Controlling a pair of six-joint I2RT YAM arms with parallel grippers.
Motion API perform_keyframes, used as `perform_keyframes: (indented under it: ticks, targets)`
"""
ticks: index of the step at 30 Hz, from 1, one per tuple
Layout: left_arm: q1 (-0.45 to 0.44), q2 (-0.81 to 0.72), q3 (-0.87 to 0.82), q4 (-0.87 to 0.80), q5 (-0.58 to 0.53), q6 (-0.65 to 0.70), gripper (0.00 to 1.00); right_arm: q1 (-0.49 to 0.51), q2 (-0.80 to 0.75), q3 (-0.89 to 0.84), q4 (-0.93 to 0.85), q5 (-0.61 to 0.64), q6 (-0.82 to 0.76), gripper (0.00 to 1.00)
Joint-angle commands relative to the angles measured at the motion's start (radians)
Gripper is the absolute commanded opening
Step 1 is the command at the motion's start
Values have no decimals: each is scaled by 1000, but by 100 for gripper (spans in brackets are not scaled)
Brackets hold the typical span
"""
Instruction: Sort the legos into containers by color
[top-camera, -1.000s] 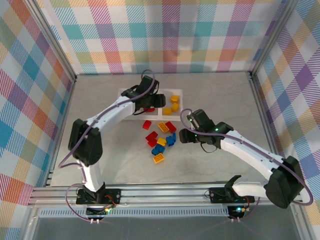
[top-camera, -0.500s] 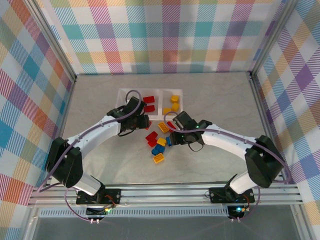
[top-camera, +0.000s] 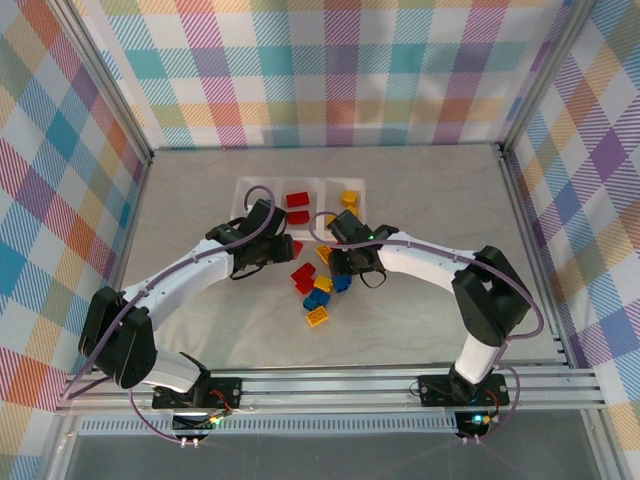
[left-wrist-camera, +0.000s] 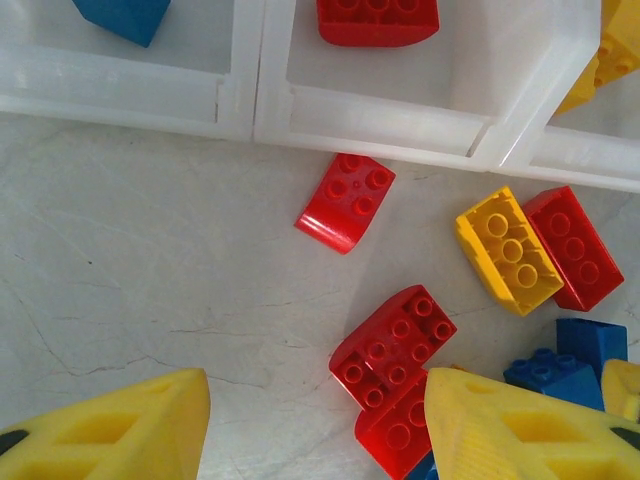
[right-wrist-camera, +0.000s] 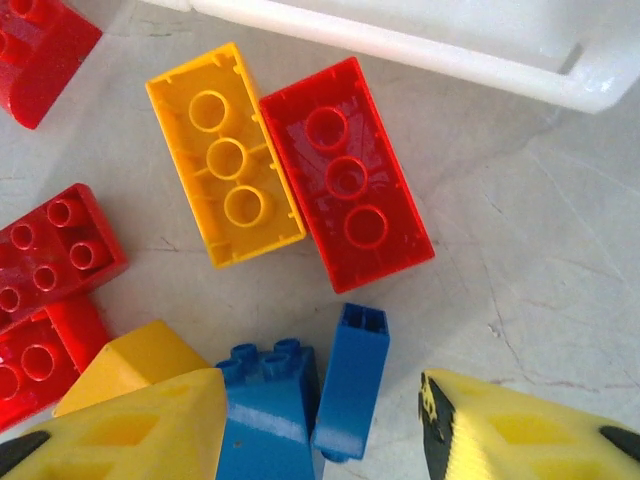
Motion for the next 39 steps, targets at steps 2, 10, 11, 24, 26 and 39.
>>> perform_keyframes:
  ticks: [2, 10, 11, 24, 26, 39]
  targets:
    - [-9, -25, -15, -22, -19, -9, 58, -5, 39, 59, -7, 35, -84, 56]
    - [-10, -50, -22, -33, -31, -5, 58, -35, 118, 95, -5, 45, -225, 55]
    - [-10, -51, -21, -37, -33, -3, 58, -37, 129, 101, -7, 48, -235, 54]
    - [-10, -75, -19, -59, -52, 1, 58, -61, 205, 146, 6, 43, -285, 48]
    - [-10, -78, -18, -61, -55, 3, 58, -63, 216, 155, 1, 38, -295, 46]
    - [-10, -109, -13, -86, -62, 9, 59, -68, 195, 150, -14, 32, -314, 29]
